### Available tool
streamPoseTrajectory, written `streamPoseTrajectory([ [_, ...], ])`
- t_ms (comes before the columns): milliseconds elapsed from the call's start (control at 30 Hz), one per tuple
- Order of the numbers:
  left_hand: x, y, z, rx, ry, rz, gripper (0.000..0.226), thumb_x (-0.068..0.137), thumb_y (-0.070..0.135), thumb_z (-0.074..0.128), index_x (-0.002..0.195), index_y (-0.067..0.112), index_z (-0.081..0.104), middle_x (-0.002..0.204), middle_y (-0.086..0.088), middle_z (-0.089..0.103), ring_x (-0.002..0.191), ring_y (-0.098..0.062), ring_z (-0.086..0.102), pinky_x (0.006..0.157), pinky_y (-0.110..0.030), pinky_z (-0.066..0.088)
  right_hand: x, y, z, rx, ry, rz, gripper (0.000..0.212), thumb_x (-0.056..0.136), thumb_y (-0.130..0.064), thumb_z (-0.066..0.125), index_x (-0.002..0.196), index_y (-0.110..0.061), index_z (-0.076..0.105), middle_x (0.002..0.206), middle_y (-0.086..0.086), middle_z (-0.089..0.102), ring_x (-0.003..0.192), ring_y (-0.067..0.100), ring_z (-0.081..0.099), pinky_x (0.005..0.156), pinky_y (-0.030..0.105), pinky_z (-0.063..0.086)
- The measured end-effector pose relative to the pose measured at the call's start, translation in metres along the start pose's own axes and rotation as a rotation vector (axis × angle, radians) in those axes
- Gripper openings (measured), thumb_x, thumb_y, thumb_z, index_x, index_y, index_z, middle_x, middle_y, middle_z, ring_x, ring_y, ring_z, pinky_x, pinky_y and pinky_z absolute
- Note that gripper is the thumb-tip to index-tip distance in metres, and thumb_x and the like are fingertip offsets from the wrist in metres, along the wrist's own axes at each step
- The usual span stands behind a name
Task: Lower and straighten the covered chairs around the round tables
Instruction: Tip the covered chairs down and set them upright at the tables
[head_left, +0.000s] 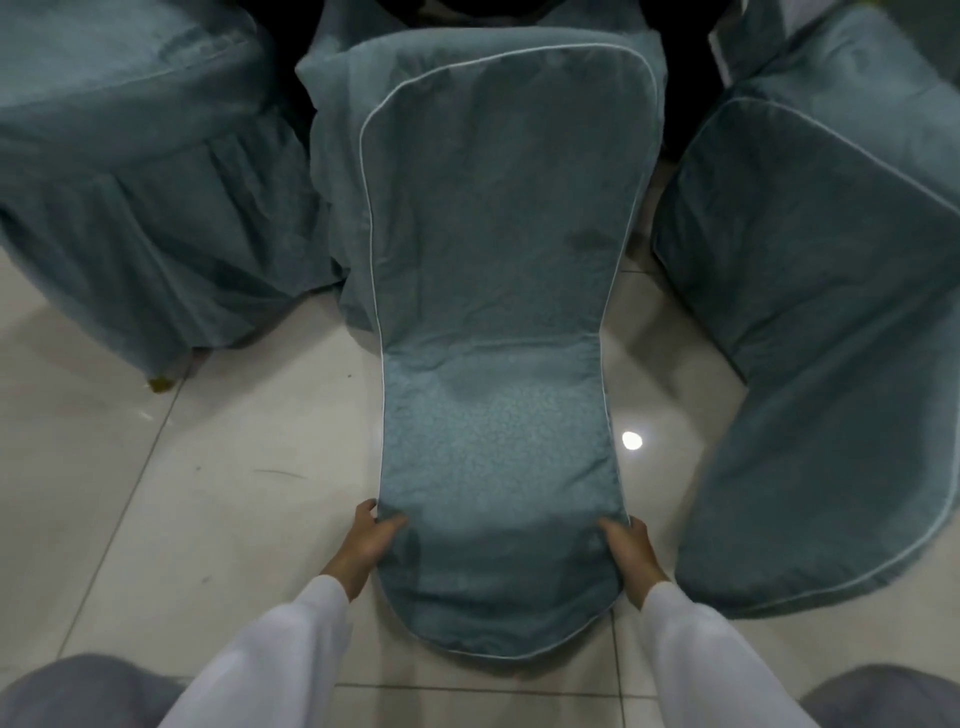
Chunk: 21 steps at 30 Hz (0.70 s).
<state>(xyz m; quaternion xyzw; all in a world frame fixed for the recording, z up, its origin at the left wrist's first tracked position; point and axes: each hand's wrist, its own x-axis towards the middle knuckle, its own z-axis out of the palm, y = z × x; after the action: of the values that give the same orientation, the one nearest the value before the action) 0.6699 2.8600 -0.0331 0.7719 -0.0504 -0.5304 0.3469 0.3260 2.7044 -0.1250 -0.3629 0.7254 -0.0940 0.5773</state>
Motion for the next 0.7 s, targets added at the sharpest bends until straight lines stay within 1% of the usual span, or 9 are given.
streamPoseTrajectory([
  [100, 0.002, -0.005, -0.001, -0.017, -0.003, -0.036, 0.056, 0.097, 0.02, 0.065, 0.144, 0.01, 0.037, 0.122, -0.007, 0.056, 0.086, -0.015, 0.058, 0.067, -0.029, 0.046, -0.009, -0.011, 0.001, 0.044, -0.008, 0.02, 0.081, 0.06, -0.053, 0.07, 0.128, -0.011, 0.063, 0.114, 0.011, 0.072, 0.101, 0.036, 0.068, 0.099, 0.053, 0.055],
  [167, 0.0, -0.004, 0.001, -0.039, -0.054, -0.05, 0.05, 0.095, 0.028, 0.069, 0.135, 0.015, 0.042, 0.118, -0.004, 0.058, 0.084, -0.01, 0.058, 0.064, -0.028, 0.047, -0.03, -0.026, 0.004, 0.058, 0.001, 0.012, 0.068, 0.075, -0.049, 0.07, 0.128, -0.006, 0.063, 0.113, 0.012, 0.071, 0.101, 0.036, 0.067, 0.101, 0.052, 0.053],
  [233, 0.01, -0.008, -0.001, -0.064, -0.057, -0.043, 0.059, 0.086, 0.042, 0.076, 0.128, 0.016, 0.044, 0.12, -0.004, 0.062, 0.092, -0.016, 0.064, 0.074, -0.033, 0.054, -0.044, -0.038, 0.004, 0.052, -0.042, 0.007, 0.053, 0.088, -0.045, 0.07, 0.123, -0.006, 0.065, 0.11, 0.011, 0.071, 0.1, 0.034, 0.067, 0.101, 0.048, 0.053],
  [333, 0.018, -0.019, -0.012, -0.064, 0.037, -0.003, 0.067, 0.073, 0.049, 0.083, 0.121, 0.008, 0.06, 0.116, -0.009, 0.071, 0.099, -0.025, 0.07, 0.091, -0.039, 0.056, -0.067, -0.048, 0.003, 0.047, -0.068, 0.003, 0.039, 0.087, -0.048, 0.075, 0.101, -0.013, 0.068, 0.103, 0.008, 0.074, 0.095, 0.029, 0.07, 0.096, 0.043, 0.056],
  [400, 0.012, -0.018, -0.02, -0.036, 0.091, -0.004, 0.067, 0.066, 0.048, 0.085, 0.113, 0.004, 0.067, 0.11, -0.012, 0.074, 0.095, -0.027, 0.072, 0.089, -0.04, 0.059, -0.081, -0.053, -0.003, 0.043, -0.068, -0.011, 0.042, 0.08, -0.048, 0.082, 0.097, -0.011, 0.071, 0.098, 0.007, 0.077, 0.093, 0.028, 0.073, 0.095, 0.043, 0.058],
  [467, -0.023, 0.005, -0.027, -0.041, 0.085, -0.001, 0.051, 0.077, 0.034, 0.084, 0.11, -0.001, 0.069, 0.106, -0.016, 0.075, 0.089, -0.029, 0.073, 0.075, -0.033, 0.061, -0.099, -0.061, -0.014, 0.034, -0.052, 0.004, 0.058, 0.07, -0.049, 0.089, 0.105, -0.005, 0.074, 0.095, 0.008, 0.079, 0.091, 0.029, 0.075, 0.093, 0.045, 0.06],
  [567, -0.072, 0.037, -0.042, -0.035, 0.034, 0.012, 0.034, 0.088, 0.016, 0.077, 0.111, -0.009, 0.068, 0.105, -0.021, 0.074, 0.083, -0.027, 0.072, 0.056, -0.023, 0.057, -0.15, -0.088, -0.031, 0.025, -0.053, 0.013, 0.054, 0.074, -0.04, 0.089, 0.111, -0.004, 0.072, 0.096, 0.007, 0.076, 0.088, 0.026, 0.073, 0.082, 0.035, 0.059],
  [667, -0.118, 0.07, -0.059, -0.066, 0.01, -0.008, 0.058, 0.082, 0.03, 0.083, 0.123, -0.004, 0.059, 0.116, -0.017, 0.07, 0.096, -0.029, 0.072, 0.064, -0.027, 0.059, -0.198, -0.122, -0.051, 0.062, -0.032, -0.033, 0.052, 0.079, -0.034, 0.087, 0.115, -0.002, 0.069, 0.102, 0.009, 0.071, 0.088, 0.025, 0.069, 0.081, 0.033, 0.056],
  [700, -0.129, 0.078, -0.064, -0.058, 0.01, -0.005, 0.07, 0.077, 0.038, 0.087, 0.126, -0.001, 0.057, 0.118, -0.015, 0.07, 0.098, -0.029, 0.071, 0.066, -0.029, 0.059, -0.212, -0.135, -0.059, 0.065, -0.029, -0.04, 0.063, 0.076, -0.039, 0.089, 0.119, 0.001, 0.067, 0.105, 0.011, 0.07, 0.091, 0.028, 0.069, 0.086, 0.036, 0.057],
])
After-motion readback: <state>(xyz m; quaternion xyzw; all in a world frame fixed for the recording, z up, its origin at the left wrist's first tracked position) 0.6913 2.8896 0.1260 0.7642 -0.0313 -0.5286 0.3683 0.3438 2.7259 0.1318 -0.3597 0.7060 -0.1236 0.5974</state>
